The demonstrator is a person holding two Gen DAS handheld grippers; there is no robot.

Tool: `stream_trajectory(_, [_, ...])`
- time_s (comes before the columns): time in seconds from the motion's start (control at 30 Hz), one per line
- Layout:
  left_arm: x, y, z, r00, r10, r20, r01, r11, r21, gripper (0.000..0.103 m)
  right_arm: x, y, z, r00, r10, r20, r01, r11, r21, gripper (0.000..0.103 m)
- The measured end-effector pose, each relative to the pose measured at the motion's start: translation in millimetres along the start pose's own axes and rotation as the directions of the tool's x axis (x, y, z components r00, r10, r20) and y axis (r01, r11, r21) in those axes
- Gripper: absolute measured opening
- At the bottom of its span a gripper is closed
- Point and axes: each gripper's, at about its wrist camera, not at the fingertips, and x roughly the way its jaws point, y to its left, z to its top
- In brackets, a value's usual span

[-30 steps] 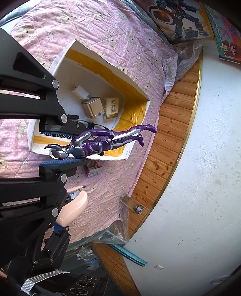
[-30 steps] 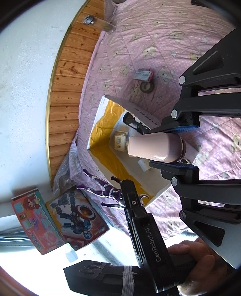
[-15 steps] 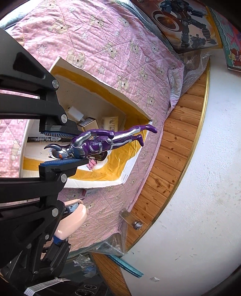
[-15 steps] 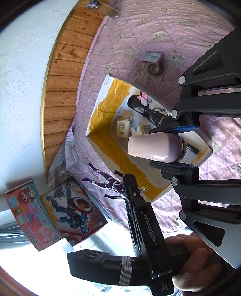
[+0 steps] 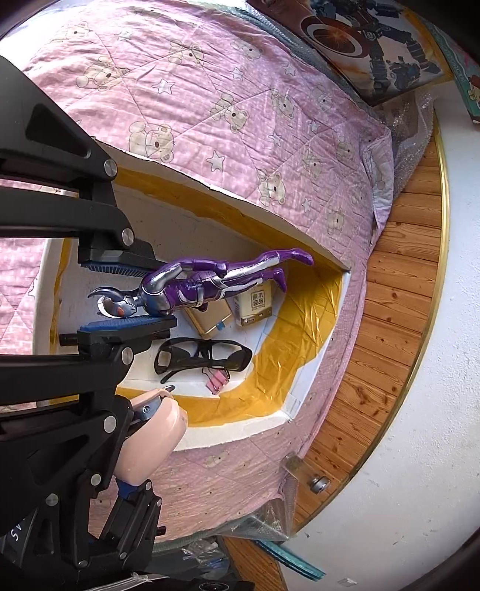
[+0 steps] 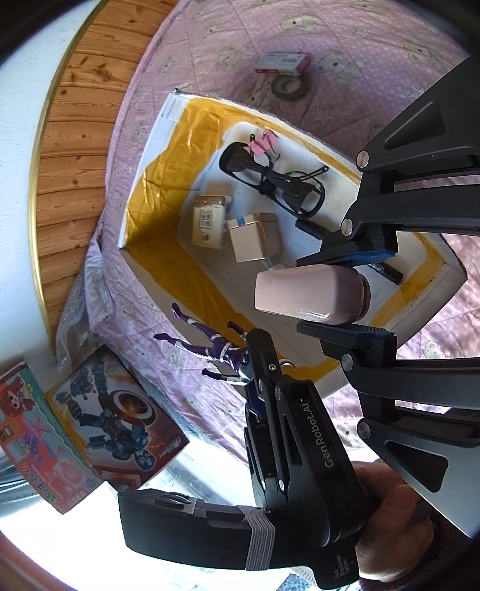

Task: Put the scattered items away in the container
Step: 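Open both tools to drop the figurine and stapler into the box, then move the right tool to the white staples box while the left tool approaches the green tape roll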

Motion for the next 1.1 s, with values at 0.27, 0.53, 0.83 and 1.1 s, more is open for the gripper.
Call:
stream_trajectory(0.27, [23,16,-1,0.998,0.029,-0.063,-0.032,0.998,-0.048,0.021,21,1,5,0.999,0.012,-0.049,-0.012,1.0,0.008,0.031])
stream_trajectory(0.53, [27,31,-6,0.997,0.032,-0.064,-0.038,0.995,-0.094,0.038,30,-3,1,0.997,0.015,-0.074,-0.013,0.999,0.03,0.032])
stream_trajectory(0.83, [24,30,-6,0.998,0.014,-0.056,-0.02,0.994,-0.105,0.039,26,-6,-5,0.997,0.005,-0.075,-0.001,0.999,0.05,0.032])
stream_trajectory(1.1, [14,22,-15,0.999,-0.002,-0.051,-0.004,0.994,-0.109,0.039,16,-2,-7,0.998,-0.007,-0.055,0.009,0.999,0.044,0.032])
